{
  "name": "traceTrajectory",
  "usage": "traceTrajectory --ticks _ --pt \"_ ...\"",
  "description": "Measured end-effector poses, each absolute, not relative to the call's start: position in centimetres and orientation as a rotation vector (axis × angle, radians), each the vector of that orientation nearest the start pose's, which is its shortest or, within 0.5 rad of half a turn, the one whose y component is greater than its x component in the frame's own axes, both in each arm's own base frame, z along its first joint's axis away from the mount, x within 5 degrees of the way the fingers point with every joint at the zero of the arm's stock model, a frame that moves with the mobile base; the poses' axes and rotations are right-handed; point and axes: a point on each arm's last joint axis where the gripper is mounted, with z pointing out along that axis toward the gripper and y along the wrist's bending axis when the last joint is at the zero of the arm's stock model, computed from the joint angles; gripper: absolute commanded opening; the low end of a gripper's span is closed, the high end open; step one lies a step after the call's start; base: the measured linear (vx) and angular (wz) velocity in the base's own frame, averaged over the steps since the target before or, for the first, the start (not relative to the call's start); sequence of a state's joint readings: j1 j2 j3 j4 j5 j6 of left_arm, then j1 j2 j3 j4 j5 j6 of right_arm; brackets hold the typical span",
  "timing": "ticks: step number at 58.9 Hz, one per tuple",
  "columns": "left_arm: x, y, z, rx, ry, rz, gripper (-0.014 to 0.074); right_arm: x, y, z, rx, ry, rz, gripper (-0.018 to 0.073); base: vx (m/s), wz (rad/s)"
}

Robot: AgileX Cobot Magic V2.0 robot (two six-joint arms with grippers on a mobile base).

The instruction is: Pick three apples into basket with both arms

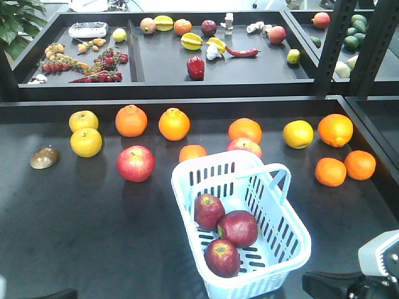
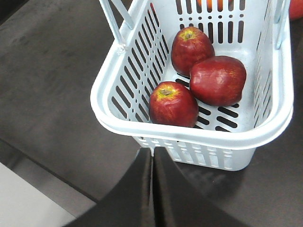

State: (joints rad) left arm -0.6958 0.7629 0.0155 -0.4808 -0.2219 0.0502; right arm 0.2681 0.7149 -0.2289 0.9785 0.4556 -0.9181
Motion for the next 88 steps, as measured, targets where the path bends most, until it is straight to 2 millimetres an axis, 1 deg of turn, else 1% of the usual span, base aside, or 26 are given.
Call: traceTrajectory --ticks 7,13,20,27,33,40,48,52,59,65,70,79,84,88 --pt "9.2 -6.5 16.6 0.314 1.999 -0.562 -0.0006 10.5 6.4 20.8 -0.496 2.191 0.574 -0.0005 0.00 0.00" --pt "9.4 -6.5 17.1 0.328 1.937 -0.550 -0.0006 10.4 6.4 20.7 -0.502 2.195 0.582 -0.0005 0.00 0.00" --pt "9.6 -6.3 17.2 0.353 1.908 -0.501 -0.0006 10.4 6.5 20.7 -0.506 2.198 0.587 -0.0005 0.00 0.00" --pt "9.6 -6.3 17.2 0.418 1.888 -0.450 -0.0006 10.4 6.5 20.7 -0.506 2.198 0.587 -0.0005 0.00 0.00" --pt "9.6 -6.2 17.4 0.438 1.867 -0.438 -0.0006 10.4 6.5 20.7 -0.506 2.198 0.587 -0.0005 0.00 0.00" --pt "9.2 -5.9 18.3 0.435 1.778 -0.448 -0.0006 10.3 6.5 20.7 -0.508 2.199 0.588 -0.0005 0.00 0.00" --pt "8.3 -5.2 20.0 0.462 1.596 -0.415 -0.0006 10.3 6.5 20.7 -0.508 2.199 0.589 -0.0005 0.00 0.00" --pt "7.9 -4.6 20.7 0.435 1.522 -0.392 -0.0006 10.3 6.5 20.7 -0.508 2.199 0.589 -0.0005 0.00 0.00" --pt "7.2 -3.1 21.6 0.329 1.438 -0.340 -0.0006 10.3 6.5 20.7 -0.509 2.199 0.590 -0.0005 0.00 0.00" --pt "6.5 -2.1 22.1 0.257 1.374 -0.281 -0.0006 10.3 6.5 20.7 -0.509 2.199 0.590 -0.0005 0.00 0.00" --pt "6.0 -1.5 22.2 0.240 1.341 -0.224 -0.0006 10.3 6.5 20.7 -0.509 2.200 0.590 -0.0005 0.00 0.00" --pt "5.4 -1.0 21.9 0.203 1.343 -0.138 -0.0006 10.3 6.5 20.7 -0.510 2.200 0.591 -0.0005 0.00 0.00" --pt "5.5 -0.9 21.5 0.192 1.387 -0.094 -0.0006 10.3 6.5 20.7 -0.510 2.200 0.591 -0.0005 0.00 0.00" --pt "5.5 -0.9 21.2 0.167 1.425 -0.096 -0.0006 10.3 6.5 20.7 -0.510 2.200 0.591 -0.0005 0.00 0.00"
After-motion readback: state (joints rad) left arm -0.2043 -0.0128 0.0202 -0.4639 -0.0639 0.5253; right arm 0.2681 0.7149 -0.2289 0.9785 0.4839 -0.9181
